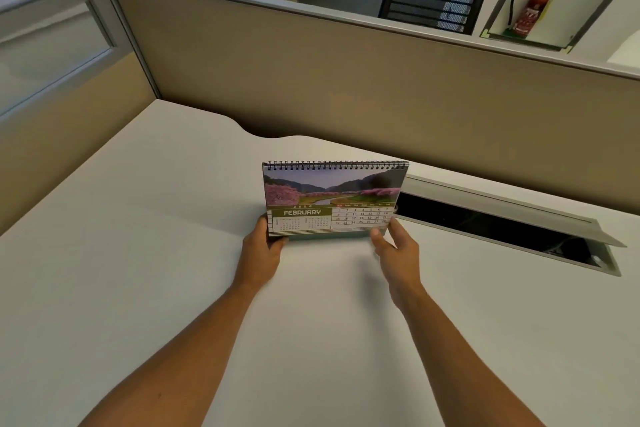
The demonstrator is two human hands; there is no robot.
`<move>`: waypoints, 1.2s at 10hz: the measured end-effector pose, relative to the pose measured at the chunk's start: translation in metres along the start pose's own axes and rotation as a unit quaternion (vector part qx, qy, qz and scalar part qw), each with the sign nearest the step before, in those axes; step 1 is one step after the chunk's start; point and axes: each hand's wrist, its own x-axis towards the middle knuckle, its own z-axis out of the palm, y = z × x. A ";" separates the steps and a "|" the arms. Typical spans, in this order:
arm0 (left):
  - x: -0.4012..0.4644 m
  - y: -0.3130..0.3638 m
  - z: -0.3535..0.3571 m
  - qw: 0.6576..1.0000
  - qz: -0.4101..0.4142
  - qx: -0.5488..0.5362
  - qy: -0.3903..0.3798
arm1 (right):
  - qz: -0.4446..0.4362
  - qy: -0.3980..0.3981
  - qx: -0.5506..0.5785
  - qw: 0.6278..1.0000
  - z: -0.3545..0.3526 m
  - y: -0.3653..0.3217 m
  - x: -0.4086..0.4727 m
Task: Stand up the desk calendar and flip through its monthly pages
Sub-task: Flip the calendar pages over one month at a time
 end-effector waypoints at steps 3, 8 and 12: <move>0.000 0.000 -0.001 1.000 -0.009 0.001 -0.005 | -0.019 0.146 -0.063 0.987 -0.010 0.005 -0.006; -0.003 0.001 -0.008 1.000 -0.009 0.020 -0.014 | -0.068 0.053 -0.224 0.971 -0.057 -0.030 -0.042; -0.002 0.007 -0.005 0.999 0.027 0.047 -0.002 | -0.124 -0.118 0.184 0.968 -0.060 -0.133 -0.036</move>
